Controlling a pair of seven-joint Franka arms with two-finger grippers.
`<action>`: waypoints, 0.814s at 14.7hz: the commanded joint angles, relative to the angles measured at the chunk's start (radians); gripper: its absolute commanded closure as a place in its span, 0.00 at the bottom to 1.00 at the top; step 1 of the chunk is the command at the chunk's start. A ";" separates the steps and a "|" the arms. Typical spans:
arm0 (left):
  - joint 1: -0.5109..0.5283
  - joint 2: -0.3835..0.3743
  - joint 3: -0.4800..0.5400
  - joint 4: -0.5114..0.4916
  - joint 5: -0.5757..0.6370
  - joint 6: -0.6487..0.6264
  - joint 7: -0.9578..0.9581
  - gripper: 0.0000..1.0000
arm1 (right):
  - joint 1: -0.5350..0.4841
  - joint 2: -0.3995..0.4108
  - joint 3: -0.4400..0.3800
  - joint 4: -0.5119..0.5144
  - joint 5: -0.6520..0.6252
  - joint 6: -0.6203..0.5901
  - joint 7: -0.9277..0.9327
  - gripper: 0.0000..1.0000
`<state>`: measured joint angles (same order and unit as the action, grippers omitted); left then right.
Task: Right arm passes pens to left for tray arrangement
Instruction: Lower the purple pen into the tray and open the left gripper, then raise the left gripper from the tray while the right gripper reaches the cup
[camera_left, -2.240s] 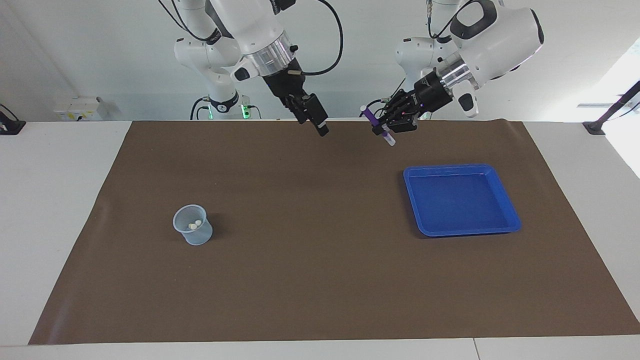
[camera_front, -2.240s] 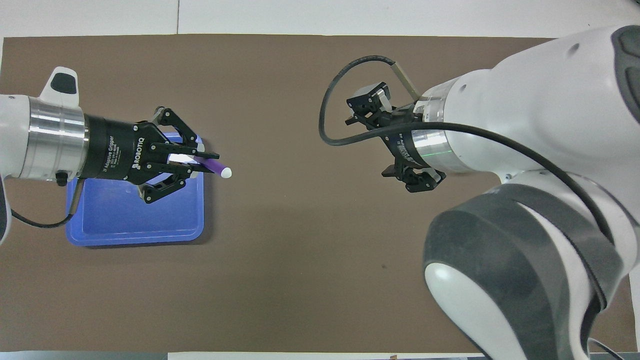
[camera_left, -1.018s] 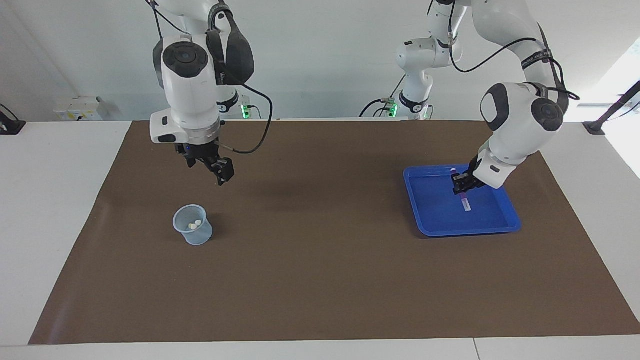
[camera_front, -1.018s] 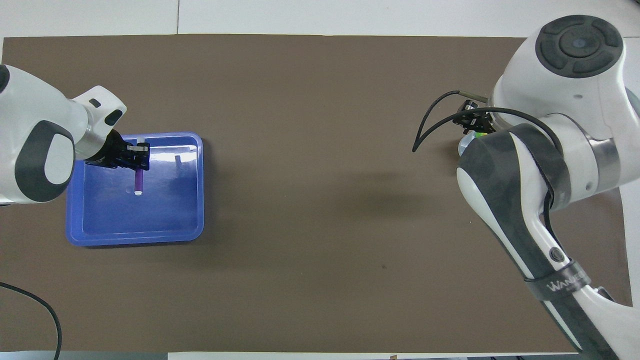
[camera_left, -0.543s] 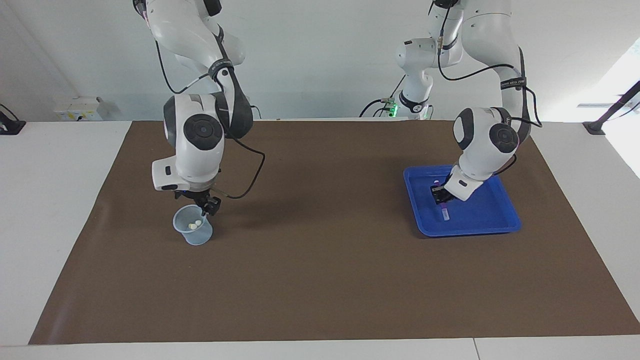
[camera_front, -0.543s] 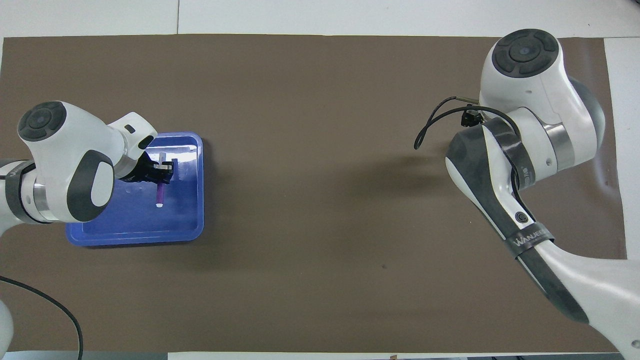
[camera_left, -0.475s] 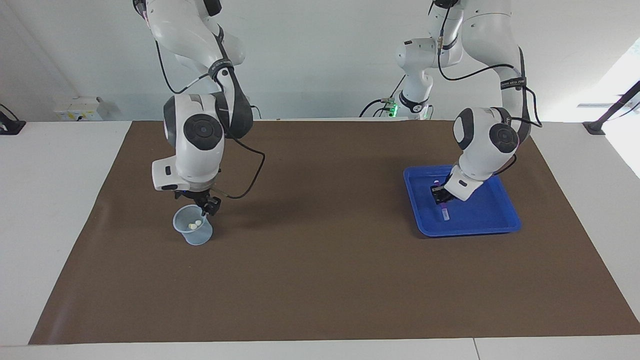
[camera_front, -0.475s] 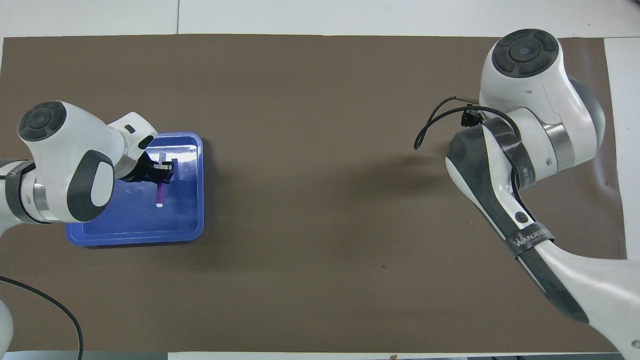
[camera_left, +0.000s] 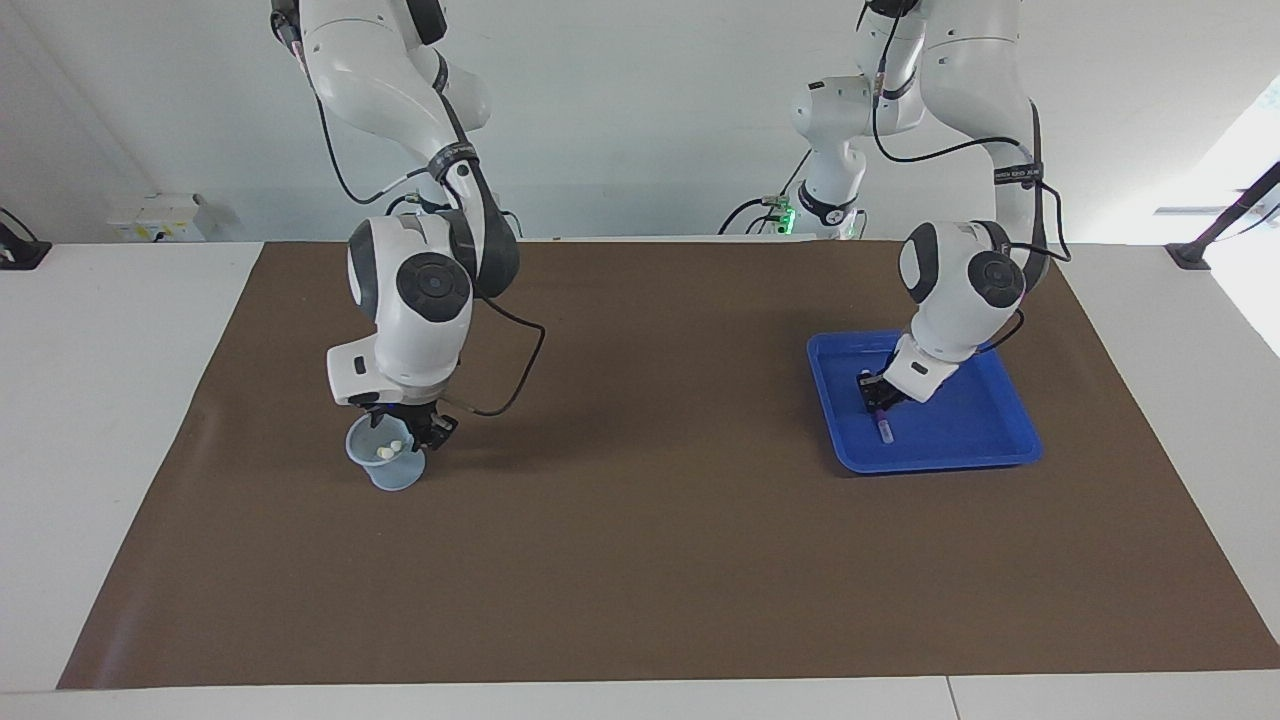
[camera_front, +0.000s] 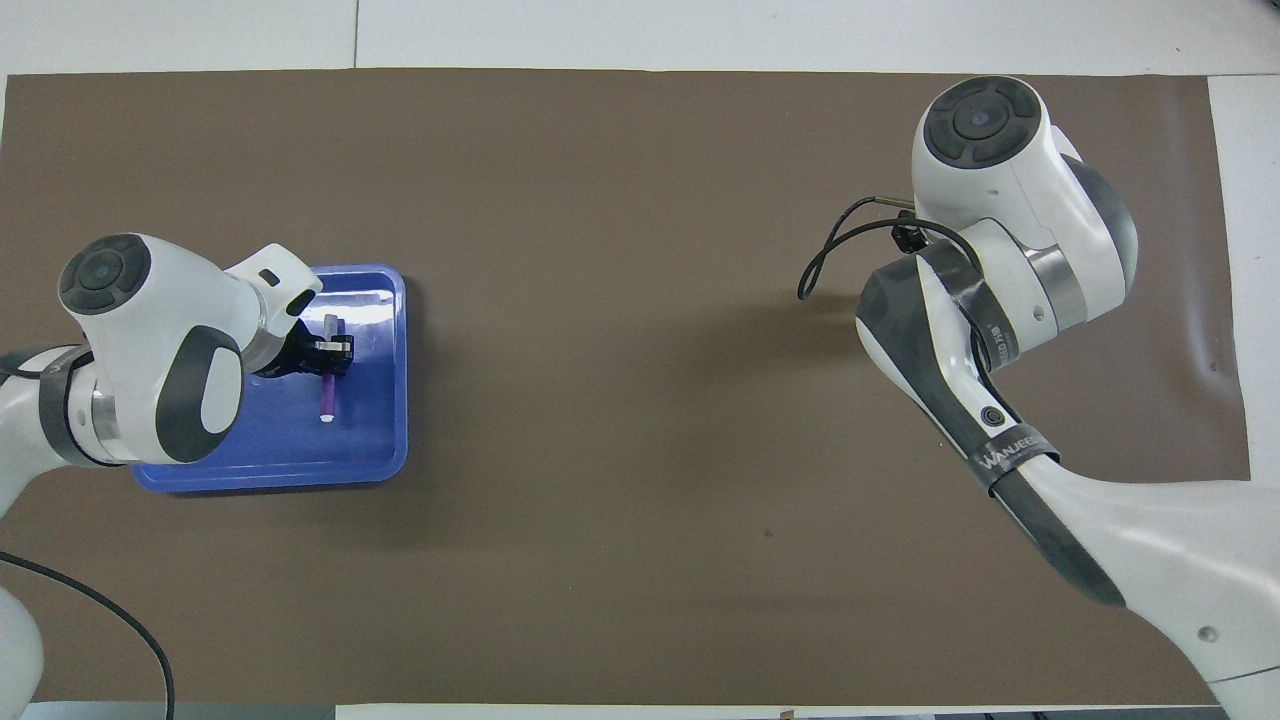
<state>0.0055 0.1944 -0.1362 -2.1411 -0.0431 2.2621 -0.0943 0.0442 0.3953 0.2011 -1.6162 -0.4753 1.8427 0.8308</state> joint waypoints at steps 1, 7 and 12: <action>0.001 -0.024 0.004 -0.026 0.020 0.022 -0.008 0.00 | -0.007 0.011 0.009 0.007 -0.029 0.024 0.013 0.38; 0.002 -0.027 0.003 0.039 0.019 -0.054 -0.008 0.00 | -0.010 0.016 0.009 -0.001 -0.028 0.069 0.010 0.41; -0.007 -0.029 0.000 0.309 -0.009 -0.369 -0.042 0.00 | -0.018 0.016 0.008 -0.007 -0.028 0.082 0.008 0.41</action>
<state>0.0054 0.1711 -0.1370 -1.9310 -0.0453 2.0074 -0.1025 0.0413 0.4053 0.1990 -1.6175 -0.4770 1.9041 0.8308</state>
